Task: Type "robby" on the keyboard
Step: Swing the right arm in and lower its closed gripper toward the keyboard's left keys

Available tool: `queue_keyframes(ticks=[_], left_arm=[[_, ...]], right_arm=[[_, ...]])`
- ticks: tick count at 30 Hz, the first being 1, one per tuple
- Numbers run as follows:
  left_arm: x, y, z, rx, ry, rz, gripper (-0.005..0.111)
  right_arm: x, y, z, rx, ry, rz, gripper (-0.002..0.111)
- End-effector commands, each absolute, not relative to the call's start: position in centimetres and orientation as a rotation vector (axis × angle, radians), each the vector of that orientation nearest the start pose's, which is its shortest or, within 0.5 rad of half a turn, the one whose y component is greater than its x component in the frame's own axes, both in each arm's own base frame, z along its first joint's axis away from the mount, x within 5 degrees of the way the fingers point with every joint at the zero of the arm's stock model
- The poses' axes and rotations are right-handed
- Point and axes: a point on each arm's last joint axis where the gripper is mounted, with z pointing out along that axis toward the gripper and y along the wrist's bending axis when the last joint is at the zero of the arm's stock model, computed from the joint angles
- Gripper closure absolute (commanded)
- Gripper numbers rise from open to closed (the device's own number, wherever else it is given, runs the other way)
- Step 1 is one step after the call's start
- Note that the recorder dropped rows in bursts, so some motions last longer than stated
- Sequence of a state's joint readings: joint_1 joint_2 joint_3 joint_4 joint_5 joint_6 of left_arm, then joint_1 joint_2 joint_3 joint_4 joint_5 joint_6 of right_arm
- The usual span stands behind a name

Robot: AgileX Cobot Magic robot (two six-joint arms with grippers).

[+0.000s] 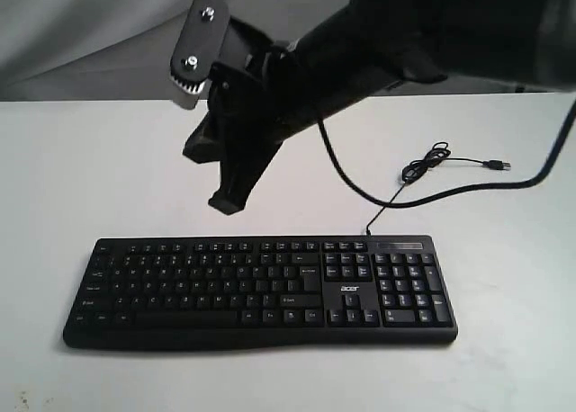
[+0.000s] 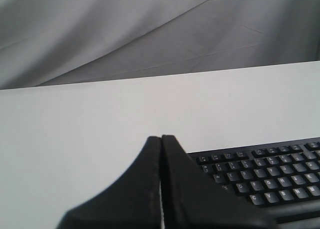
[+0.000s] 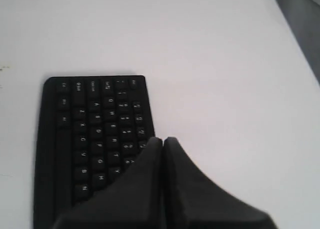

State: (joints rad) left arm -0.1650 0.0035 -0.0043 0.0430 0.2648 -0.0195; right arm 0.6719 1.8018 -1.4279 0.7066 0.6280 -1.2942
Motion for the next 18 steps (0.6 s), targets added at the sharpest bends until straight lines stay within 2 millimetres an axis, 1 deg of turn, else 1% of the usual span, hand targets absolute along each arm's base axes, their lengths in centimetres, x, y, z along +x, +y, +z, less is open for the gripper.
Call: queue_keyframes(ticks=[1,4,6,8,11,14,18], left_arm=[[5.5,-0.8,19.0,0.161,1.736,-0.097,0.107],[5.5,-0.8,19.0,0.161,1.736,-0.097,0.107],[5.5,-0.8,19.0,0.161,1.736,-0.097,0.107],[5.5,-0.8,19.0,0.161,1.736,-0.097,0.107],[5.5,-0.8,19.0,0.161,1.736,-0.097,0.107],[5.5,-0.8,19.0,0.161,1.736,-0.097,0.107],[5.5,-0.8,19.0,0.161,1.736,-0.097,0.107]], right_arm=[[30.4,29.2,25.9,-1.654,1.642,0.551,0.108],[31.3,29.8,24.9,-1.693,1.666,0.615,0.108],[32.4,30.9,24.6,-1.706,1.674,0.666,0.108],[33.2,31.5,24.4,-1.69,1.677,0.67,0.108],[34.3,32.3,23.3,-1.69,1.68,0.672,0.108],[34.7,32.9,21.9,-1.705,1.699,0.687,0.108],[34.0,33.8,19.9,-1.797,1.704,0.688,0.108]])
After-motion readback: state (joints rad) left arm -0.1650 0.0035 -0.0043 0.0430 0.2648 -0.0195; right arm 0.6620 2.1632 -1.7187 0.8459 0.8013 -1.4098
